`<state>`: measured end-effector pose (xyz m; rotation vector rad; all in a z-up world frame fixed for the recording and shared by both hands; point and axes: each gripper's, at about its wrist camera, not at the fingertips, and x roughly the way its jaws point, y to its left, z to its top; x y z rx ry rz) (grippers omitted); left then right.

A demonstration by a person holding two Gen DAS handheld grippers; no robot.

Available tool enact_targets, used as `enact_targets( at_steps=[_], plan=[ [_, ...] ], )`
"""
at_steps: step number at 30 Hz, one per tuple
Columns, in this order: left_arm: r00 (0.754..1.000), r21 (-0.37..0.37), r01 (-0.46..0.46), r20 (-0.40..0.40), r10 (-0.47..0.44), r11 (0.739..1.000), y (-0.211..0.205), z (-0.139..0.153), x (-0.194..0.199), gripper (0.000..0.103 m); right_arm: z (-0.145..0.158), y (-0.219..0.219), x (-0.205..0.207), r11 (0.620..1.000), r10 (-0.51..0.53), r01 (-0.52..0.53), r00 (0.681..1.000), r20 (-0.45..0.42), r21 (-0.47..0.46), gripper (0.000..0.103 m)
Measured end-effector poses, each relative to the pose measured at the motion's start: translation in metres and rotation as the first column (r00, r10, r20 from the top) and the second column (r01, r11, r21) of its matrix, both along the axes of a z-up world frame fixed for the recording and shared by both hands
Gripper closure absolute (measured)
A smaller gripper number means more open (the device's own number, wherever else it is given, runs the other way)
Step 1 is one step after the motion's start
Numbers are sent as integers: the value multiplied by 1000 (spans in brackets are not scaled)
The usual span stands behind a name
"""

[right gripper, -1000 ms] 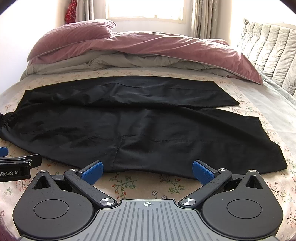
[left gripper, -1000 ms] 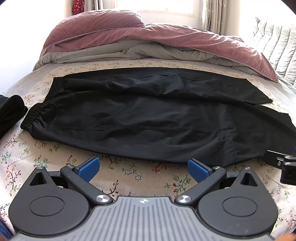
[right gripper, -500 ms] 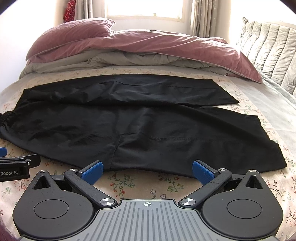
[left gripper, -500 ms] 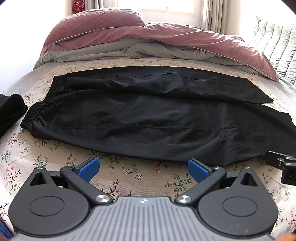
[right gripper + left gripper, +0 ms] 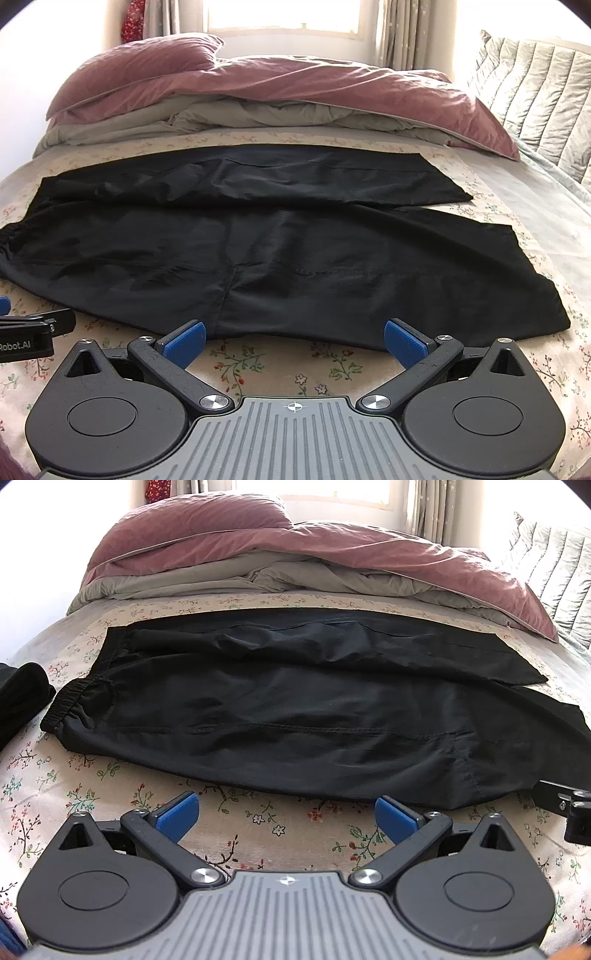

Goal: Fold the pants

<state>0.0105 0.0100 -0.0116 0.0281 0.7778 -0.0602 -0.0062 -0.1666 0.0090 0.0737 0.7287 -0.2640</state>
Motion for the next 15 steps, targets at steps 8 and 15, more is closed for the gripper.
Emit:
enact_targets(
  at_steps=[8, 15],
  plan=[
    [1000, 2, 6, -1, -6, 1000, -1, 0, 0, 0, -1, -1, 1, 1000, -3, 3, 1000, -6, 0, 0],
    [1000, 6, 8, -6, -8, 1000, -1, 0, 0, 0, -1, -1, 1, 1000, -6, 6, 1000, -9, 2, 0]
  ],
)
